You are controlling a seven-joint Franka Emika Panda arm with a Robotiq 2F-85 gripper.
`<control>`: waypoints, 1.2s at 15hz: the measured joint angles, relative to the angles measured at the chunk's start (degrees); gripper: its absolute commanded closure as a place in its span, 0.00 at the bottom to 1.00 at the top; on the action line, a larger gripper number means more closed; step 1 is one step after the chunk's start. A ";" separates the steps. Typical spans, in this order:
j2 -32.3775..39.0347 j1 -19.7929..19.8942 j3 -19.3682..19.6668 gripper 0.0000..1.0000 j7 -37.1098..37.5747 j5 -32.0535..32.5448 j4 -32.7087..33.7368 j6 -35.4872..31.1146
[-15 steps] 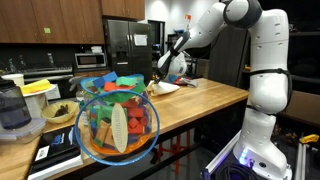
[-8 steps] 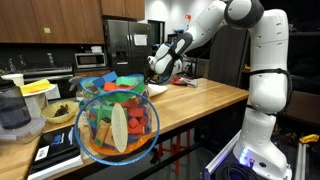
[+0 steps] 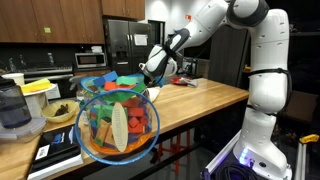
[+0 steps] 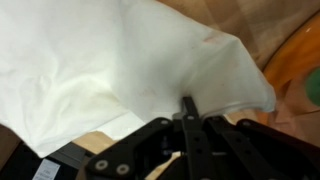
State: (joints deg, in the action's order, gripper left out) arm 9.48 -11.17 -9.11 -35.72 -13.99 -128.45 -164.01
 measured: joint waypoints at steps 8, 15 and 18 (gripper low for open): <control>-1.61 6.34 -3.20 0.99 -8.34 -9.43 -6.08 14.10; -5.26 9.67 -0.47 0.99 -8.89 -15.38 -12.79 14.11; -6.79 10.29 1.87 0.99 -8.87 -18.38 -15.97 8.68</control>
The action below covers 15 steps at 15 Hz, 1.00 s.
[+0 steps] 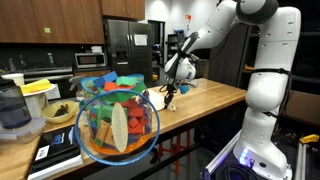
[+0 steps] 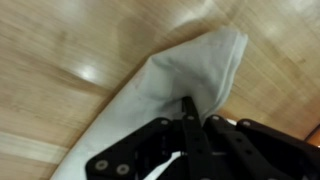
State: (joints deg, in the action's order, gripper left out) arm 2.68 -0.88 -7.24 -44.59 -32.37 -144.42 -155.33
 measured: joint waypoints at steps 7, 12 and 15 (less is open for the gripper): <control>-1.99 3.49 4.63 0.99 -2.32 -7.26 -5.05 -9.80; -2.47 7.02 8.68 0.99 -7.19 -11.38 -5.89 -10.83; -2.66 9.44 11.46 0.99 -11.48 -14.17 -6.10 -10.89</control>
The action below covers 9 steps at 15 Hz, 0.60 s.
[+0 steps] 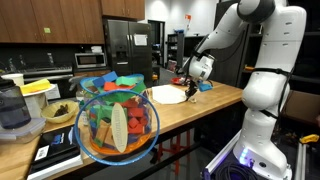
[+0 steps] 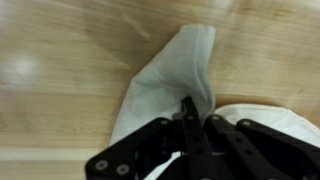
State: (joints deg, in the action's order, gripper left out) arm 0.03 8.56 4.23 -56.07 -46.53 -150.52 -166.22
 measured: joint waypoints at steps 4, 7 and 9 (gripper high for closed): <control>-0.31 3.24 3.88 0.99 -6.94 -4.02 -0.32 0.06; -0.51 5.24 6.46 0.99 -12.13 -6.43 -0.35 0.88; -0.77 5.99 7.55 0.99 -15.36 -7.53 -0.31 2.28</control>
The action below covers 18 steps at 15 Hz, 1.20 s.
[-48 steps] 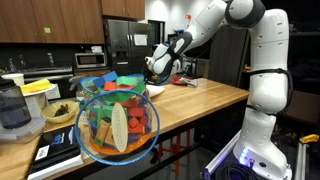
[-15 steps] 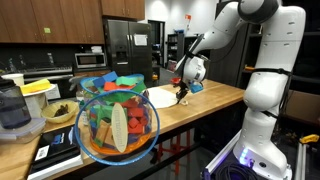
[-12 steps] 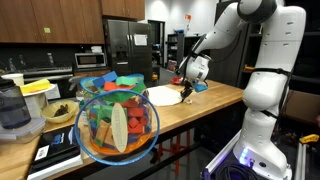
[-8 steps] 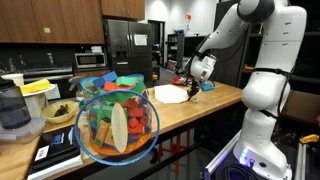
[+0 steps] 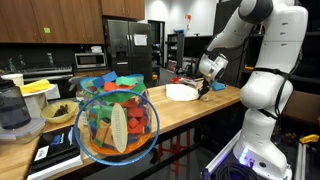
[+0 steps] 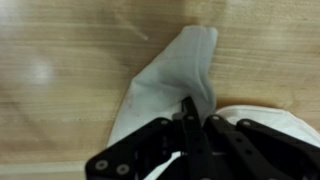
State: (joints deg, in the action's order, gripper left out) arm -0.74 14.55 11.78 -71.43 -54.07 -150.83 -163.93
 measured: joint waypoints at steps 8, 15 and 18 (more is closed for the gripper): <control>-0.52 -0.38 0.04 0.99 -5.93 -0.56 0.09 3.08; -0.96 -7.17 -7.29 0.99 -5.51 0.61 0.27 4.99; -0.95 -11.54 -12.23 0.99 -0.57 2.83 1.44 4.58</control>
State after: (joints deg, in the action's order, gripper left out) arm -1.69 3.02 -0.45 -72.00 -51.24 -149.39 -159.35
